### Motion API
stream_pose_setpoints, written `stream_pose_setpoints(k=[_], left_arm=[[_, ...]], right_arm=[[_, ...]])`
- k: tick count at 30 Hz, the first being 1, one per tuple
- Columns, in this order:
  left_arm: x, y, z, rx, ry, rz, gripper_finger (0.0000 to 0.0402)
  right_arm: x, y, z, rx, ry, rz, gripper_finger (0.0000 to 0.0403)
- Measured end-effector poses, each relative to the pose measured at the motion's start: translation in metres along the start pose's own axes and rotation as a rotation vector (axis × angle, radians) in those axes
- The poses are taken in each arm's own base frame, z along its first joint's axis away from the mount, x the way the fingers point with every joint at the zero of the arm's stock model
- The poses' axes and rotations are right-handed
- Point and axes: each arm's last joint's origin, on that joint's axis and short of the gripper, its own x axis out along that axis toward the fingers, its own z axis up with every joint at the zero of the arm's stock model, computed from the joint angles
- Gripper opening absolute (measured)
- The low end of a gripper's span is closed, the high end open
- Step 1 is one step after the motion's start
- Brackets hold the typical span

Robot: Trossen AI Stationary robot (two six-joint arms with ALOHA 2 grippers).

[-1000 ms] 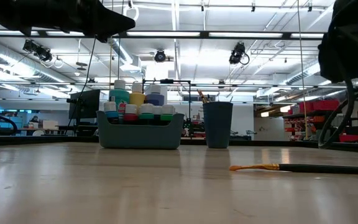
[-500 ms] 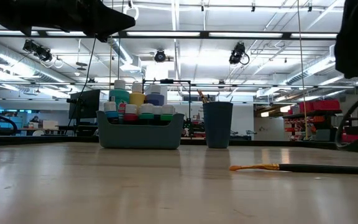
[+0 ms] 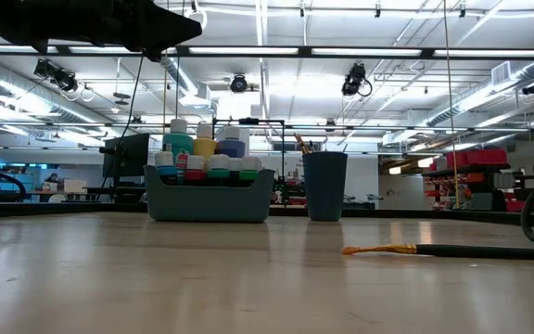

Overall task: Pick & Place Paint Supplies
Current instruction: Put the silver paint brush into the blue cup

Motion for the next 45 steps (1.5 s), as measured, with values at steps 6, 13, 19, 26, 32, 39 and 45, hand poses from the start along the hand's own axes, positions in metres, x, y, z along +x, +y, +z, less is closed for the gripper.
stream_pose_setpoints(k=[6,13,19,26,32,39,45], left_arm=[[0.0,0.0,0.0,0.0,0.001,-0.001,0.0055],[0.0,-0.001,0.0,0.0,-0.002,-0.026,0.0055],[0.0,-0.001,0.0,-0.007,-0.001,-0.03,0.0055],[0.0,-0.001,0.0,-0.004,-0.004,-0.028,0.0055],[0.0,-0.001,0.0,-0.004,-0.004,-0.026,0.0055],[0.0,-0.001,0.0,0.0,-0.004,-0.026,0.0055],[0.0,-0.001,0.0,0.0,-0.004,-0.026,0.0055]], right_arm=[[0.0,0.003,0.002,-0.005,-0.006,-0.017,0.0001],[-0.011,0.008,0.008,-0.054,-0.161,-0.125,0.0],[-0.003,0.006,0.006,-0.065,-0.128,-0.116,0.0],[-0.018,0.022,0.011,-0.164,-0.247,-0.09,0.0],[-0.046,0.036,0.011,-0.222,-0.393,-0.161,0.0],[-0.041,0.017,-0.007,-0.117,-0.157,-0.277,0.0],[-0.018,0.011,0.001,-0.132,-0.161,-0.209,0.0]])
